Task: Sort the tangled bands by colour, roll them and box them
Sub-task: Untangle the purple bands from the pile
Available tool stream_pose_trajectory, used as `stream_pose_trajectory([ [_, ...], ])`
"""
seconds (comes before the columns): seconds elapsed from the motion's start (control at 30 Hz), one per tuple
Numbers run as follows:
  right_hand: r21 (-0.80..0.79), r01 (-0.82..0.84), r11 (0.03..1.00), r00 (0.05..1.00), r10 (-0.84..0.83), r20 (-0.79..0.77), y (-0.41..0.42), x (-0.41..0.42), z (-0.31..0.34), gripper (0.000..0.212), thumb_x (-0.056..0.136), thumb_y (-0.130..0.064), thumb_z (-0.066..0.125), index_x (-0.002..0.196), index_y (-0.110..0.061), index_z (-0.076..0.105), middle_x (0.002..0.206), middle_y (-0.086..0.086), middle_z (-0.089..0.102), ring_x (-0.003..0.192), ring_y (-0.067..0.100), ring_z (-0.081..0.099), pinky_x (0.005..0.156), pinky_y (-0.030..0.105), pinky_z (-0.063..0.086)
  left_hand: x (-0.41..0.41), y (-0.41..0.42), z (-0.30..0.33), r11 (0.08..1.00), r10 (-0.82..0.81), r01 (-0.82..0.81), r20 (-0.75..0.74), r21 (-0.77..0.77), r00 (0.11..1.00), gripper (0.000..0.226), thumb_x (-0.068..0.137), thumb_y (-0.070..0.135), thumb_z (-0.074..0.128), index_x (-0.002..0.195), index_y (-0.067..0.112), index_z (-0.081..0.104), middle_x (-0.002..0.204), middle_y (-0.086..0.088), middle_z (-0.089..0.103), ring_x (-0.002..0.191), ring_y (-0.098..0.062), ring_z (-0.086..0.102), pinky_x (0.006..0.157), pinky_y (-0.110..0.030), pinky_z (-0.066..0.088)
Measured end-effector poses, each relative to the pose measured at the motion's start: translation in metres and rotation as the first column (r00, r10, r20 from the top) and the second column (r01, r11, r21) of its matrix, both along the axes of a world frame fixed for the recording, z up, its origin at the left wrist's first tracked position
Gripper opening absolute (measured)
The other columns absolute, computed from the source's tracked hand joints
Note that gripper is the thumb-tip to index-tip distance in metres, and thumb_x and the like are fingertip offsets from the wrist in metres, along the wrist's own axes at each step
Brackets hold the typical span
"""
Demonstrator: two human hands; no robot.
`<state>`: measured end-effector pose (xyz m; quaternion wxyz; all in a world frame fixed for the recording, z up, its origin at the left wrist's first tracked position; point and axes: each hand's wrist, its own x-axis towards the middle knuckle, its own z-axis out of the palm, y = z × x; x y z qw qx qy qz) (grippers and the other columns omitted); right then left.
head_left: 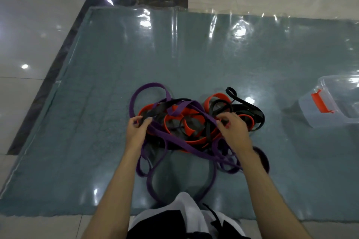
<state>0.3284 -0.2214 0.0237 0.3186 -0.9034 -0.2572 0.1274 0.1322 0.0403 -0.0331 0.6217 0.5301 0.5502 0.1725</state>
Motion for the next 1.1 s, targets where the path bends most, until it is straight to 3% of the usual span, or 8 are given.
stream_pose_trajectory([
  [0.23, -0.282, -0.2, 0.938, 0.971, 0.151, -0.184, 0.059, 0.022, -0.02, 0.056, 0.095, -0.02, 0.071, 0.148, -0.015, 0.055, 0.139, 0.014, 0.061, 0.131, 0.036, 0.054, 0.106, 0.048, 0.049, 0.003, 0.006, 0.006, 0.977, -0.197, 0.202, -0.072, 0.065, 0.978, 0.066, 0.083, -0.01, 0.071, 0.13, 0.032, 0.05, 0.127, -0.01, 0.063, 0.11, -0.023, 0.065, 0.091, -0.038, 0.058],
  [0.37, -0.316, -0.243, 0.917, 0.965, 0.197, -0.171, 0.074, 0.035, -0.025, 0.052, 0.092, -0.016, 0.065, 0.144, -0.018, 0.061, 0.139, 0.013, 0.062, 0.127, 0.037, 0.059, 0.1, 0.045, 0.052, 0.0, 0.018, 0.004, 0.963, -0.243, 0.255, -0.129, 0.085, 0.961, 0.065, 0.084, -0.011, 0.069, 0.129, 0.031, 0.05, 0.119, -0.009, 0.065, 0.105, -0.025, 0.067, 0.078, -0.029, 0.056],
  [0.47, -0.225, -0.156, 0.962, 0.976, 0.116, -0.182, 0.078, 0.042, -0.025, 0.038, 0.096, -0.021, 0.052, 0.128, -0.025, 0.072, 0.12, 0.008, 0.074, 0.112, 0.033, 0.067, 0.092, 0.044, 0.056, -0.004, 0.029, 0.003, 0.916, -0.355, 0.389, -0.249, 0.1, 0.901, 0.068, 0.083, -0.005, 0.074, 0.138, 0.028, 0.05, 0.126, -0.009, 0.061, 0.114, -0.026, 0.064, 0.089, -0.038, 0.057],
  [0.6, 0.098, 0.099, 0.99, 0.927, -0.056, -0.37, 0.075, 0.051, -0.024, 0.04, 0.085, -0.025, 0.038, 0.085, -0.025, 0.078, 0.064, -0.004, 0.071, 0.069, 0.021, 0.067, 0.075, 0.04, 0.056, -0.004, 0.041, 0.006, 0.789, -0.456, 0.587, -0.469, 0.179, 0.756, 0.084, 0.074, 0.007, 0.086, 0.146, 0.025, 0.048, 0.137, -0.014, 0.05, 0.128, -0.033, 0.052, 0.11, -0.046, 0.048],
  [0.7, 0.367, 0.353, 0.86, 0.829, -0.105, -0.55, 0.074, 0.052, -0.02, 0.039, 0.078, -0.014, 0.041, 0.073, -0.021, 0.078, 0.056, 0.0, 0.064, 0.054, 0.017, 0.057, 0.057, 0.029, 0.046, 0.004, 0.038, 0.014, 0.703, -0.518, 0.681, -0.51, 0.203, 0.687, 0.087, 0.074, 0.005, 0.081, 0.149, 0.03, 0.045, 0.14, -0.01, 0.041, 0.134, -0.032, 0.042, 0.115, -0.043, 0.041],
  [0.83, 0.482, 0.641, 0.598, 0.696, -0.187, -0.694, 0.068, 0.058, -0.015, 0.042, 0.075, -0.004, 0.042, 0.086, -0.015, 0.082, 0.069, 0.005, 0.072, 0.062, 0.018, 0.063, 0.059, 0.024, 0.05, 0.016, 0.029, 0.019, 0.472, -0.541, 0.804, -0.601, 0.362, 0.588, 0.073, 0.07, -0.002, 0.076, 0.128, 0.036, 0.056, 0.138, 0.004, 0.041, 0.129, -0.025, 0.038, 0.112, -0.04, 0.034],
  [0.97, 0.475, 0.552, 0.685, 0.756, -0.172, -0.631, 0.058, 0.058, -0.01, 0.042, 0.086, -0.003, 0.044, 0.092, -0.022, 0.081, 0.077, 0.001, 0.074, 0.069, 0.013, 0.065, 0.064, 0.022, 0.052, 0.022, 0.019, 0.016, 0.325, -0.467, 0.885, -0.758, 0.333, 0.456, 0.055, 0.075, 0.004, 0.073, 0.121, 0.035, 0.066, 0.134, 0.001, 0.048, 0.127, -0.025, 0.044, 0.102, -0.041, 0.037],
  [1.1, 0.451, 0.379, 0.808, 0.837, -0.091, -0.54, 0.052, 0.05, -0.006, 0.015, 0.099, -0.03, 0.065, 0.095, -0.028, 0.08, 0.073, -0.007, 0.065, 0.065, 0.007, 0.057, 0.062, 0.019, 0.048, 0.017, 0.021, 0.014, 0.413, -0.493, 0.89, -0.774, 0.193, 0.397, 0.05, 0.084, 0.013, 0.068, 0.129, 0.034, 0.069, 0.132, -0.002, 0.058, 0.125, -0.031, 0.057, 0.101, -0.045, 0.051],
])
